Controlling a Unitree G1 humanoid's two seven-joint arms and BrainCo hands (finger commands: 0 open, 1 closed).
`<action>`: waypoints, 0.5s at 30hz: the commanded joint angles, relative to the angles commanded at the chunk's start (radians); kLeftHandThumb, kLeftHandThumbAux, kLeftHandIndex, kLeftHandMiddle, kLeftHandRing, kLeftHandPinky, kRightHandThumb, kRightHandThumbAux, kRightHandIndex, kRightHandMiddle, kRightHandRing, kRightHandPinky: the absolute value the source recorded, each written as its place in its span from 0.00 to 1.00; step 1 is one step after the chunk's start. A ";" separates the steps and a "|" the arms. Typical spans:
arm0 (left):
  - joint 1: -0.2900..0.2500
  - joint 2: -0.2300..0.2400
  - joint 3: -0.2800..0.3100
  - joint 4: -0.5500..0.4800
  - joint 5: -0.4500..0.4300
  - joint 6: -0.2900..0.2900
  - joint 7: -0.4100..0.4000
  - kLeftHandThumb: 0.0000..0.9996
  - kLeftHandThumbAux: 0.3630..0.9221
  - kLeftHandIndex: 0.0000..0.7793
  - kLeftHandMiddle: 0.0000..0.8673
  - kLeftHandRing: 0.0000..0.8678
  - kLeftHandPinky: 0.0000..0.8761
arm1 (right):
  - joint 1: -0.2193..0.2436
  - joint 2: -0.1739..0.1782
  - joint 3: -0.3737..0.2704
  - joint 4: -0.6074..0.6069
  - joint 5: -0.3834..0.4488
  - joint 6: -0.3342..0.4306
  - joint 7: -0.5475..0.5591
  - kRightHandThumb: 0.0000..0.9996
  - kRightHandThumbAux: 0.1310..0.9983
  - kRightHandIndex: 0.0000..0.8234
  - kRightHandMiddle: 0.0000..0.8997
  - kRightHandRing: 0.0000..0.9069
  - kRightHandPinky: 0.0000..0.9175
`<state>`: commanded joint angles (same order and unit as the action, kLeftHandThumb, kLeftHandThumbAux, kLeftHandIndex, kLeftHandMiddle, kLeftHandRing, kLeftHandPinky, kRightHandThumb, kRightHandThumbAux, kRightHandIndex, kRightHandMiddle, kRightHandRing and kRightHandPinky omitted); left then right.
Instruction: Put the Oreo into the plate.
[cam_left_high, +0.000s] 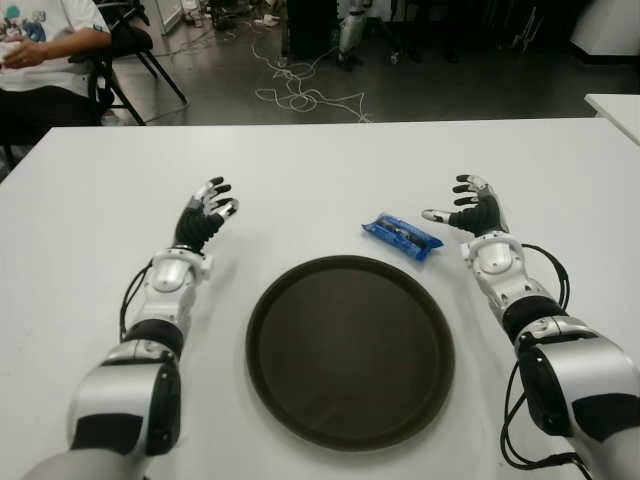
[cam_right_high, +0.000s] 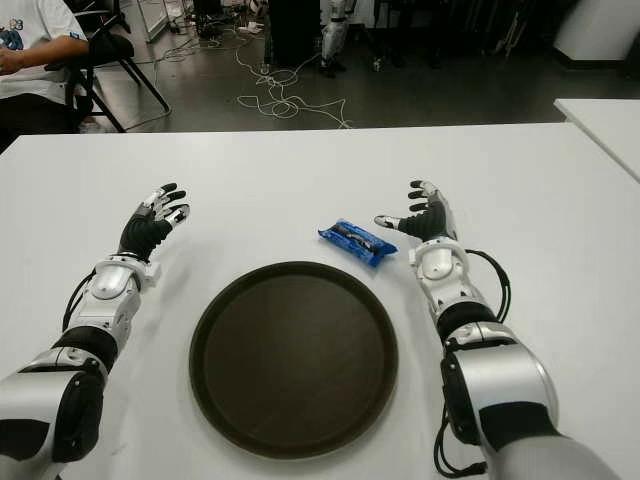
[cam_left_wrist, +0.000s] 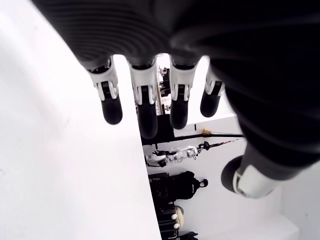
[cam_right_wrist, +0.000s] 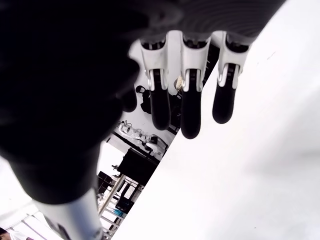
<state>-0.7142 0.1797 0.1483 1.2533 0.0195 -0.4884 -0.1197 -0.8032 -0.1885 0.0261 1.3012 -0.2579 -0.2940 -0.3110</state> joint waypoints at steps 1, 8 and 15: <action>0.000 0.000 0.000 0.000 0.000 0.001 -0.001 0.11 0.49 0.09 0.17 0.16 0.14 | 0.000 0.000 0.001 0.000 -0.001 0.000 0.000 0.00 0.83 0.26 0.32 0.32 0.32; -0.002 0.001 0.003 0.002 -0.004 0.008 -0.005 0.11 0.48 0.09 0.17 0.16 0.14 | -0.001 0.000 0.002 0.002 -0.001 0.000 0.002 0.00 0.83 0.27 0.32 0.33 0.33; -0.002 0.000 0.003 0.002 -0.003 0.007 -0.004 0.11 0.46 0.08 0.17 0.16 0.15 | -0.001 0.001 -0.008 0.003 0.011 -0.004 0.017 0.00 0.82 0.26 0.32 0.33 0.34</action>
<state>-0.7159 0.1801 0.1514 1.2557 0.0162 -0.4812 -0.1236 -0.8039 -0.1874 0.0183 1.3037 -0.2474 -0.2985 -0.2937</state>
